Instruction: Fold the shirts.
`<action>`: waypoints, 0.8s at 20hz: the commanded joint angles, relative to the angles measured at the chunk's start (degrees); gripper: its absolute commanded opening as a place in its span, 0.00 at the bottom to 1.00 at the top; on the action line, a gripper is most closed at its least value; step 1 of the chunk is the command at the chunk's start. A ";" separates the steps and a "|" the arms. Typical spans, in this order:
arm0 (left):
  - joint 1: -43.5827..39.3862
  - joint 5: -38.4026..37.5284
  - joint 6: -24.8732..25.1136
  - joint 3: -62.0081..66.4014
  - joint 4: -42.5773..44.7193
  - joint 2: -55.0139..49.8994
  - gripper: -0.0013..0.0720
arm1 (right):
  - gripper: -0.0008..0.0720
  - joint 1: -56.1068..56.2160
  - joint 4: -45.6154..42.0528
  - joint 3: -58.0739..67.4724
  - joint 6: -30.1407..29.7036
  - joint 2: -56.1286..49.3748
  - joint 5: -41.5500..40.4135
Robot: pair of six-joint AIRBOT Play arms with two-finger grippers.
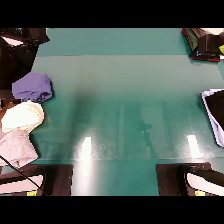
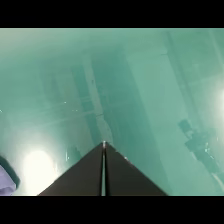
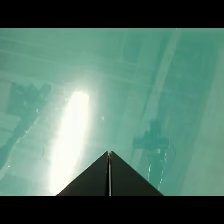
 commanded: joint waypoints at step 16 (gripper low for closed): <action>0.02 4.83 1.46 -0.15 1.55 -0.57 0.06 | 0.04 0.66 0.11 0.09 0.00 0.00 -0.63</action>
